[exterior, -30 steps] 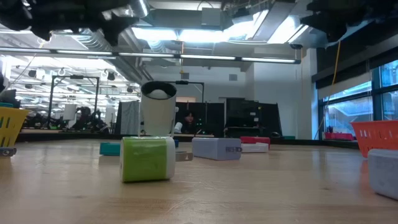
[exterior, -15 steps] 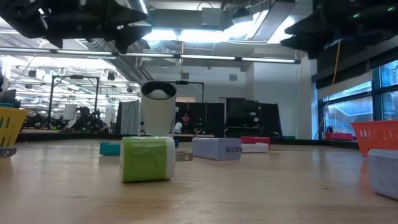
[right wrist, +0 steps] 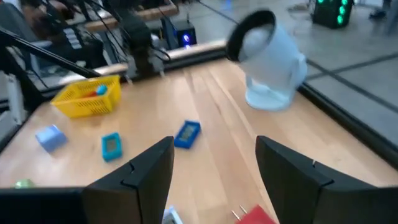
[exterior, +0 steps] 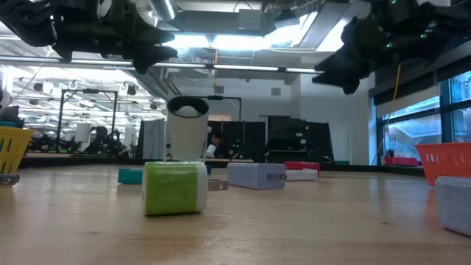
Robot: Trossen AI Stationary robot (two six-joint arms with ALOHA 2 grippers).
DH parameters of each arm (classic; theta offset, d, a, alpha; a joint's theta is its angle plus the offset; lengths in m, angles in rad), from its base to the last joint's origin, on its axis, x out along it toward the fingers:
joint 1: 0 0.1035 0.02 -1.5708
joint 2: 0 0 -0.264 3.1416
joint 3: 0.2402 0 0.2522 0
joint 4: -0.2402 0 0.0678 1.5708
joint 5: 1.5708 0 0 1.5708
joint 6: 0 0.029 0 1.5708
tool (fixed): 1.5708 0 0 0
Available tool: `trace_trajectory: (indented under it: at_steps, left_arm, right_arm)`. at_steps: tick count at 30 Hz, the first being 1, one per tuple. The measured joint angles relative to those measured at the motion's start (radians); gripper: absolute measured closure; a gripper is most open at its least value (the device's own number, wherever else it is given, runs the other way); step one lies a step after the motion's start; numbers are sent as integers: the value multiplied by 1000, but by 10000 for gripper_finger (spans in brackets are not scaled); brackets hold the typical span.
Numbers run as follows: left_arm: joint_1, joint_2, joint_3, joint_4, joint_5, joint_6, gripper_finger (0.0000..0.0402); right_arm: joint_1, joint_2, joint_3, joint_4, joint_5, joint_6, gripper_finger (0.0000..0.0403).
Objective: Pick & Place Office items
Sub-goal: Put the red charger adapter into the orange basket
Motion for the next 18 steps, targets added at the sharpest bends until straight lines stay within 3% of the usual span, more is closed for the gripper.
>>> trace_trajectory:
  at_steps: [8, 18]
  left_arm:
    - [1, 0, 0, 0, 12, -6, 164]
    - [1, 0, 0, -7, 12, -7, 164]
  right_arm:
    - [-26, 136, 58, -143, 17, -45, 174]
    - [19, 287, 161, -224, 189, -268, 174]
